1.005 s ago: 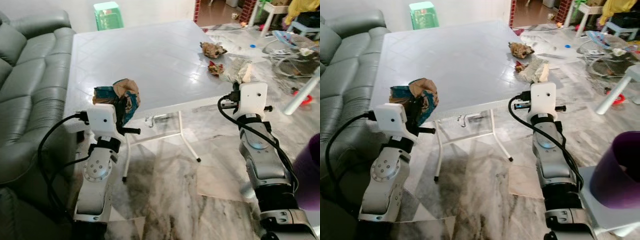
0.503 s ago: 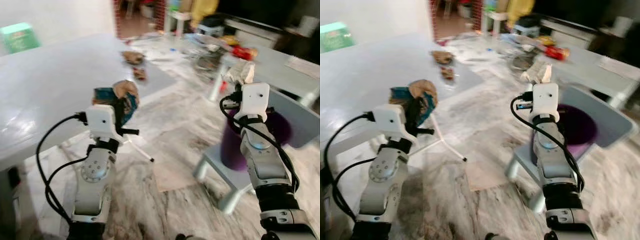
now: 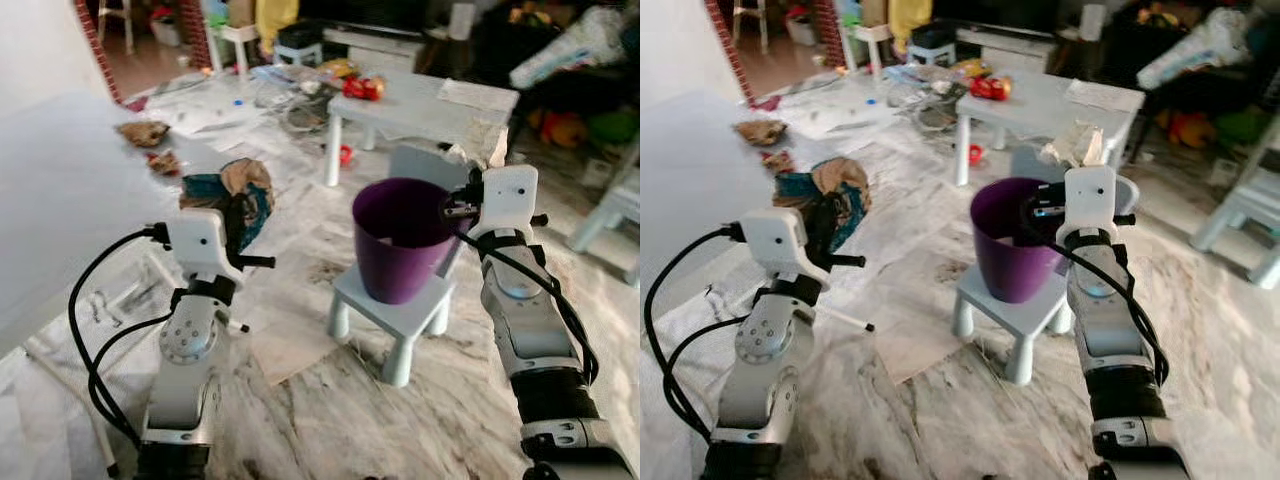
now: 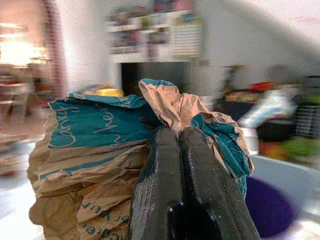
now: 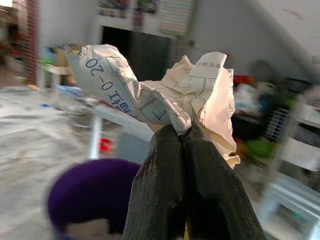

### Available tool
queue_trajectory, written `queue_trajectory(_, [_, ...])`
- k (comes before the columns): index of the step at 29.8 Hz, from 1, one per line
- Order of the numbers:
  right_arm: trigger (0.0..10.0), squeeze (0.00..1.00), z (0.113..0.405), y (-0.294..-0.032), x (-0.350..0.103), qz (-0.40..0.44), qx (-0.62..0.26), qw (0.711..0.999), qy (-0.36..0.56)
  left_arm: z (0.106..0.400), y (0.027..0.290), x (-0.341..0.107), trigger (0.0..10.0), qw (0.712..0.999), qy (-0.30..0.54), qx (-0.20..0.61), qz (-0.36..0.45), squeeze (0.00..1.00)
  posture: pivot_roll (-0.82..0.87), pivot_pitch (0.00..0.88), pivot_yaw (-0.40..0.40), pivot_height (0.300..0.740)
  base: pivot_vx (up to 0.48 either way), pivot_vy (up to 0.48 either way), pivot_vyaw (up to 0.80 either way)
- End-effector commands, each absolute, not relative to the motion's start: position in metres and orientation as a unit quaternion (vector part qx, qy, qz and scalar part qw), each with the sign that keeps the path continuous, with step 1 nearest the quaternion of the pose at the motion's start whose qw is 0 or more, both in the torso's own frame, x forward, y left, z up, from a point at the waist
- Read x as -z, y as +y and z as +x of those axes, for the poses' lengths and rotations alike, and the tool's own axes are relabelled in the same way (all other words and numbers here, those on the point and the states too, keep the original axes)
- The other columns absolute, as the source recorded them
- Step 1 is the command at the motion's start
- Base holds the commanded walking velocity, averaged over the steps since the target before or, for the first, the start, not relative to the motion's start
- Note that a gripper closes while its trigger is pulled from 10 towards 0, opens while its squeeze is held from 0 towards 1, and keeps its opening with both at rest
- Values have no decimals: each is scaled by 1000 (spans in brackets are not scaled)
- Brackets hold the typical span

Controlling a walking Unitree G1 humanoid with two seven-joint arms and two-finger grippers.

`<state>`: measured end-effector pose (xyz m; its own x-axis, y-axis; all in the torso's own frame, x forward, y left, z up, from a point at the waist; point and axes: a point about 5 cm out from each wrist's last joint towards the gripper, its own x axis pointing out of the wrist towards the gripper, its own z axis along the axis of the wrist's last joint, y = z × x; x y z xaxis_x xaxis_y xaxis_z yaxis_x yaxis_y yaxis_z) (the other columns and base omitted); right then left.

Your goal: Picking trash to rubbish bin

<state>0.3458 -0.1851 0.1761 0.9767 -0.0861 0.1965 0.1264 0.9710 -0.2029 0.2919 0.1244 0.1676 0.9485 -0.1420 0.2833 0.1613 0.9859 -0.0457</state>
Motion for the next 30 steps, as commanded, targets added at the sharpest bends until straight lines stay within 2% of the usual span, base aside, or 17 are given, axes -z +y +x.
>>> queue_trajectory(1, [10000, 0, 346, -183, -183, -107, 53, 987, -107, 293, 126, -171, 0, 985, -150, 85, -30, 0, -68, 33, 23, 740, 0, 0, -788])
queue_trajectory(21, [10000, 0, 345, -182, -186, -105, 51, 986, -118, 292, 129, -169, 0, 985, -146, 85, -27, 0, -65, 37, 26, 740, 25, 0, -789])
queue_trajectory(22, [10000, 0, 344, -180, -188, -124, 46, 983, -126, 292, 129, -169, 0, 985, -146, 86, -27, 0, -65, 36, 27, 740, 255, 0, 0])
queue_trajectory(30, [10000, 0, 343, -180, -186, -114, 48, 985, -124, 293, 128, -169, 0, 985, -146, 90, -26, 0, -72, 40, 33, 740, 252, 0, 0])
